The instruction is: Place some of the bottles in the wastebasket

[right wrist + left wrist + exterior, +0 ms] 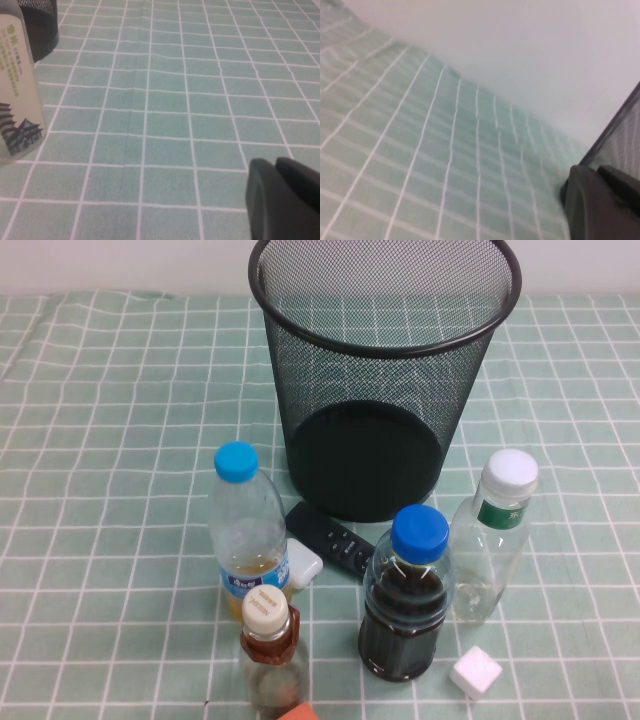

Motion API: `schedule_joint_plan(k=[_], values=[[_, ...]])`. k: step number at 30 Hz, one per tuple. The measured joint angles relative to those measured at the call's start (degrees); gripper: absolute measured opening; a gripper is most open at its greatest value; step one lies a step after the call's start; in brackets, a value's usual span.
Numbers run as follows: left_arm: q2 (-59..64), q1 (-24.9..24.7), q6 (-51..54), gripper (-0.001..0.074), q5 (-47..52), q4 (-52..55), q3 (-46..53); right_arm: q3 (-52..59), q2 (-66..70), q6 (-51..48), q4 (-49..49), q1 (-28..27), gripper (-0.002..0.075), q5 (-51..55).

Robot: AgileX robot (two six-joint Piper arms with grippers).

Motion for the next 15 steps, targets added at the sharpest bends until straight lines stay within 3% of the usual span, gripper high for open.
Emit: schedule_joint_plan(k=[4, 11, 15], values=[[0.0, -0.1, -1.4, -0.0006, -0.6, -1.0, -1.7, 0.0, 0.0, 0.0, 0.0, 0.0, -0.0007, 0.0], [7.8, -6.6, 11.6, -0.0006, 22.0, -1.0, -21.6, 0.0, 0.0, 0.0, 0.0, 0.0, -0.0007, 0.0], [14.5, -11.8, 19.2, -0.0006, 27.3, -1.0, -26.5, 0.0, 0.0, 0.0, 0.0, 0.0, -0.0007, 0.0]])
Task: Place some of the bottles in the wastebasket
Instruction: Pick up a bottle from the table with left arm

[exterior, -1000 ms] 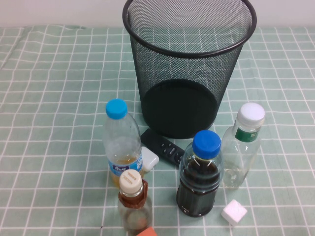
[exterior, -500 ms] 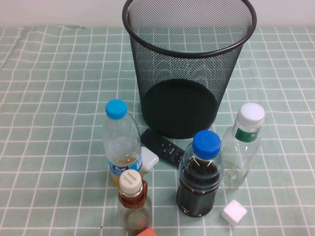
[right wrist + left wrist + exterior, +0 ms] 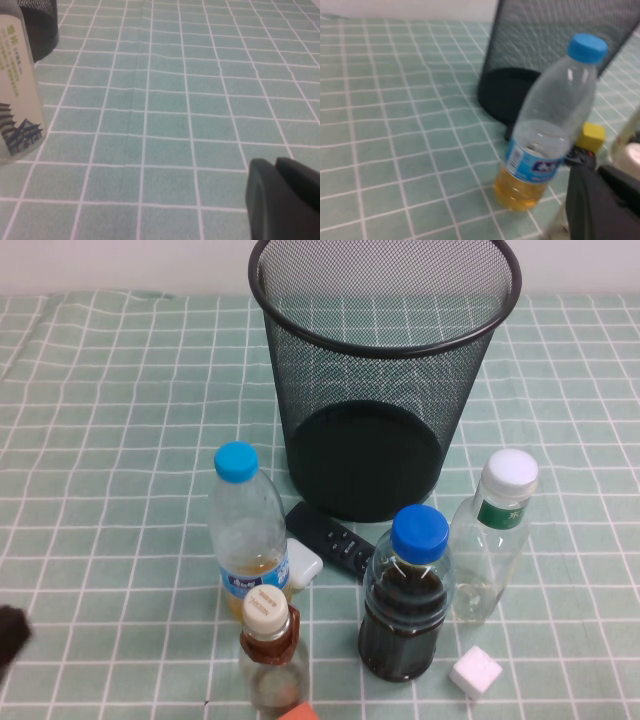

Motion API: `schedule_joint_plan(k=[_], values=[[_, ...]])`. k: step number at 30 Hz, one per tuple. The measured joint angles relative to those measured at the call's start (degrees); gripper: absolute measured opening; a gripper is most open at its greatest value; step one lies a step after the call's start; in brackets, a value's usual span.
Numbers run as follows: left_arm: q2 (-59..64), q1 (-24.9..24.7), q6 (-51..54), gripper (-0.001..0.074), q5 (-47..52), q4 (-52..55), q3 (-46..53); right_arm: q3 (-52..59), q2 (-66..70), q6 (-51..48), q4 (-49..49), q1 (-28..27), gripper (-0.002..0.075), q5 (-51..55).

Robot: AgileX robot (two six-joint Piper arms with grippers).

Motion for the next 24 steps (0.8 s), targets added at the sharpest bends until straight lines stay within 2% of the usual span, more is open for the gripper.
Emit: schedule_joint_plan(k=[4, 8, 15, 18, 22, 24], values=[[6.2, -10.6, 6.0, -0.0006, -0.9, 0.2, -0.4, 0.0, 0.0, 0.0, 0.0, 0.0, -0.0007, 0.0], [11.0, -20.0, 12.1, -0.0006, -7.3, 0.4, -0.4, 0.0, 0.0, 0.0, 0.0, 0.0, -0.0007, 0.0], [20.2, -30.1, 18.2, 0.0013, -24.7, 0.2, -0.1, 0.0, 0.0, 0.0, 0.0, 0.0, -0.0007, 0.0], [24.0, -33.5, 19.4, 0.0119, -30.0, 0.0, 0.0, 0.0, 0.0, 0.0, 0.0, 0.0, -0.0007, 0.0], [30.1, -35.7, 19.4, 0.0427, -33.8, -4.1, 0.1, 0.0, 0.0, 0.0, 0.0, 0.0, -0.0007, 0.0], [33.7, -35.7, 19.4, 0.0518, -35.7, -6.2, 0.1, 0.0, 0.0, 0.0, 0.0, 0.0, -0.0007, 0.0]])
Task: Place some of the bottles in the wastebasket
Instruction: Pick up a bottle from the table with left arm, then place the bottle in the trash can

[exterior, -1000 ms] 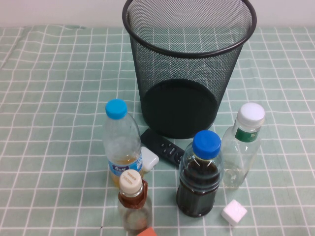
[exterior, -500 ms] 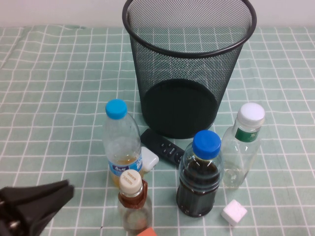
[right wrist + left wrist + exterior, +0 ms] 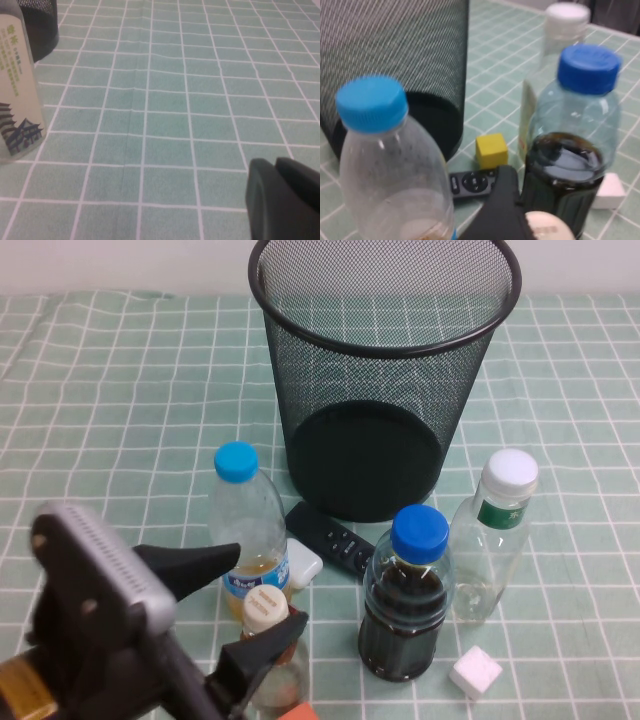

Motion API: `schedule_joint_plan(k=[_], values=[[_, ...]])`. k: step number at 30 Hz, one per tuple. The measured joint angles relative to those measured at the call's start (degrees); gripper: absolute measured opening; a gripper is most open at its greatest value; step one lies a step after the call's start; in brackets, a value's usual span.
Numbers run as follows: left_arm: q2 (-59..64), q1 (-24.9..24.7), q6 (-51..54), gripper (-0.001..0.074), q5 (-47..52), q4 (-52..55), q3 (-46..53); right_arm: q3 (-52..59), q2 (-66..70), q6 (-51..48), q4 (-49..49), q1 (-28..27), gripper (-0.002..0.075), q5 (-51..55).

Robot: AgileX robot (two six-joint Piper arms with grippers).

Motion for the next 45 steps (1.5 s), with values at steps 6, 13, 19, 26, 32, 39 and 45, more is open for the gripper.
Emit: schedule_joint_plan(k=[6, 13, 19, 26, 32, 39, 45], values=[[8.0, 0.0, 0.0, 0.0582, -6.3, -3.5, 0.0, 0.0, 0.0, 0.0, 0.0, 0.0, -0.0007, 0.0], [13.9, 0.0, 0.0, 0.0581, -8.2, -4.5, 0.0, 0.0, 0.0, 0.0, 0.0, 0.0, -0.0007, 0.0], [16.9, 0.0, -0.1, 0.0461, -9.0, -4.6, 0.0, 0.0, 0.0, 0.0, 0.0, 0.0, -0.0007, 0.0], [18.4, 0.0, -0.1, 0.0291, -7.2, -4.6, -0.7, 0.0, 0.0, 0.0, 0.0, 0.0, -0.0007, 0.0], [17.4, 0.0, -1.4, 0.029, 12.3, -4.5, -8.7, 0.0, 0.0, 0.0, 0.0, 0.0, -0.0007, 0.0], [15.7, 0.0, -10.3, 0.0289, 27.9, 9.4, -22.7, 0.0, 0.0, 0.0, 0.0, 0.0, -0.0007, 0.0], [15.7, 0.0, -25.0, 0.0289, 36.3, 32.9, -33.0, 0.0, 0.0, 0.0, 0.0, 0.0, -0.0007, 0.0]])
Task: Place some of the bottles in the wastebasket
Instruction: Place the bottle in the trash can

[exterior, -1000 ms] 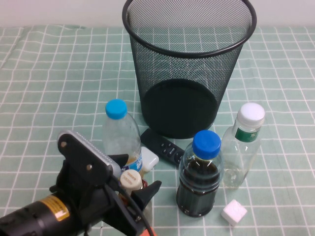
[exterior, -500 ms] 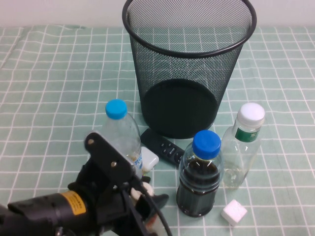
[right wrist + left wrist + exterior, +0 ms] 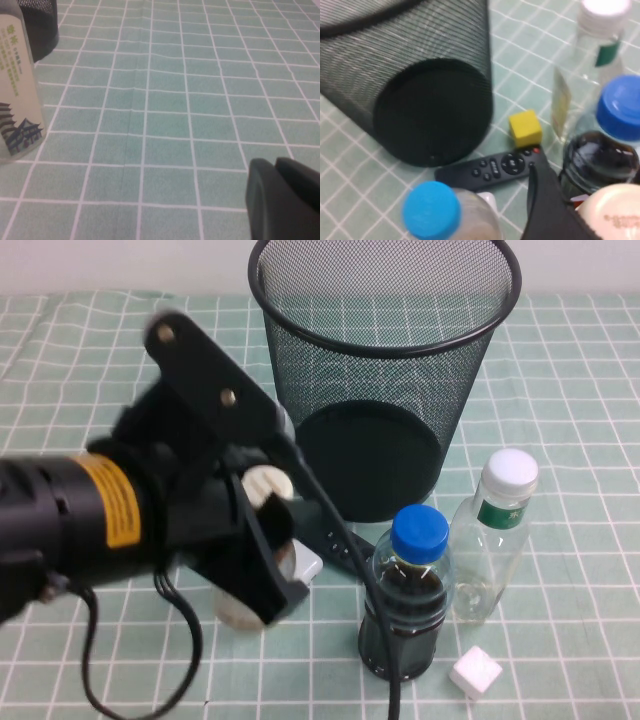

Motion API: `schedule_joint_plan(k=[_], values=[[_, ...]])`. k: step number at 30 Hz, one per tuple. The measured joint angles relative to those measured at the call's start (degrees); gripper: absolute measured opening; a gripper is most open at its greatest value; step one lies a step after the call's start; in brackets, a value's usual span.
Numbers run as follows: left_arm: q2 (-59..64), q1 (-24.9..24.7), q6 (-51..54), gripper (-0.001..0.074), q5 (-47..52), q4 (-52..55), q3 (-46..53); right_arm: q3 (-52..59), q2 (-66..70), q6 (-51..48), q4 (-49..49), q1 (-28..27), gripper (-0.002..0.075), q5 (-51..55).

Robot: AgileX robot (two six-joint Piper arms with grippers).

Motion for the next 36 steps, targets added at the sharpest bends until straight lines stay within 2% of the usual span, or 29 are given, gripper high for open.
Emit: schedule_joint_plan(k=[4, 10, 17, 22, 25, 28, 33, 36], values=[[-0.9, 0.0, -1.9, 0.0288, 6.7, 1.3, -7.1, 0.0, 0.0, 0.0, 0.0, 0.0, -0.0007, 0.0], [-0.9, 0.0, -1.4, 0.0288, 18.6, 1.0, -24.6, 0.0, 0.0, 0.0, 0.0, 0.0, -0.0007, 0.0], [8.8, 0.0, 4.5, 0.0288, 16.8, 5.2, -44.1, 0.0, 0.0, 0.0, 0.0, 0.0, -0.0007, 0.0], [19.7, 0.6, 8.4, 0.0288, 12.7, 7.4, -53.1, 0.0, 0.0, 0.0, 0.0, 0.0, -0.0007, 0.0], [27.0, 3.3, 9.2, 0.0288, 10.8, 6.8, -58.2, 0.0, 0.0, 0.0, -0.9, 0.0, -0.0007, 0.0], [33.4, 7.9, 11.0, 0.0288, 10.3, 2.6, -63.7, 0.0, 0.0, 0.0, -1.8, 0.0, -0.0007, -0.1], [43.2, 17.0, 19.8, 0.0288, 8.2, -14.2, -69.6, 0.0, 0.0, 0.2, -2.1, 0.0, -0.0007, -1.3], [48.3, 20.9, 25.8, 0.0288, 7.5, -24.9, -70.6, 0.0, 0.0, 0.3, -1.0, 0.0, -0.0007, -2.1]])
